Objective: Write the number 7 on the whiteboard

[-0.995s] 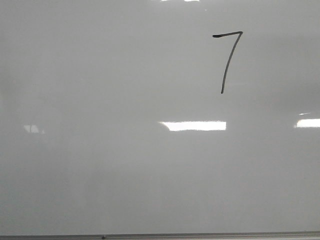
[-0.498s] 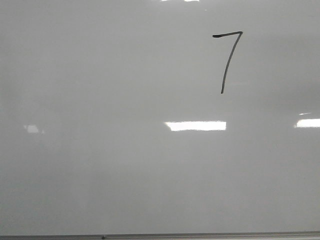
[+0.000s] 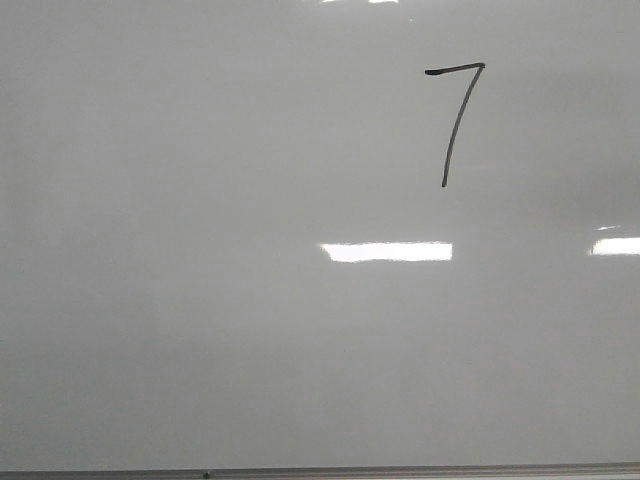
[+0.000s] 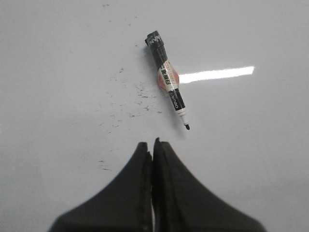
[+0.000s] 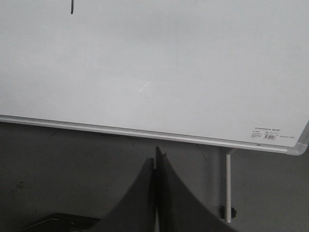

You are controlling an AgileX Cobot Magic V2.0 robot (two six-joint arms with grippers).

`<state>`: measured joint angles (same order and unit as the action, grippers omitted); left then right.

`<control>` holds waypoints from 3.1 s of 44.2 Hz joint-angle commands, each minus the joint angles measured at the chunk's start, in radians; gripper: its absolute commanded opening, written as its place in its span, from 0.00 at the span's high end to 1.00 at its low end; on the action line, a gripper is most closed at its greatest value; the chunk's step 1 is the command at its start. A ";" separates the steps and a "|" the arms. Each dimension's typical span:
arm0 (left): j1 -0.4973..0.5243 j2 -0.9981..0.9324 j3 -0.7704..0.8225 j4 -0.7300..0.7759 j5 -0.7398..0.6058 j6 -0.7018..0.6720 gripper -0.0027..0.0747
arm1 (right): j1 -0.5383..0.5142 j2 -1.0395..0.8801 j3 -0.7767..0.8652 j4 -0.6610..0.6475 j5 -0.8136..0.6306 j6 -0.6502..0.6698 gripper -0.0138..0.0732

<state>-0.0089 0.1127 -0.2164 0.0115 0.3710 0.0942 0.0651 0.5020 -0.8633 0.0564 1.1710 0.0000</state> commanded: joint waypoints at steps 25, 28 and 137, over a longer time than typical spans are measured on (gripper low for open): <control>-0.007 -0.134 0.236 -0.033 -0.435 -0.002 0.99 | -0.004 0.006 -0.023 -0.011 -0.053 0.000 0.92; -0.007 -0.134 0.236 -0.033 -0.436 -0.002 0.99 | -0.004 0.006 -0.023 -0.011 -0.053 0.000 0.92; 0.015 -0.134 0.236 -0.033 -0.439 -0.110 0.99 | -0.004 0.006 -0.023 -0.011 -0.053 0.000 0.92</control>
<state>0.0080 -0.0064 0.0077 -0.0114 0.0163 -0.0053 0.0651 0.5020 -0.8633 0.0547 1.1710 0.0000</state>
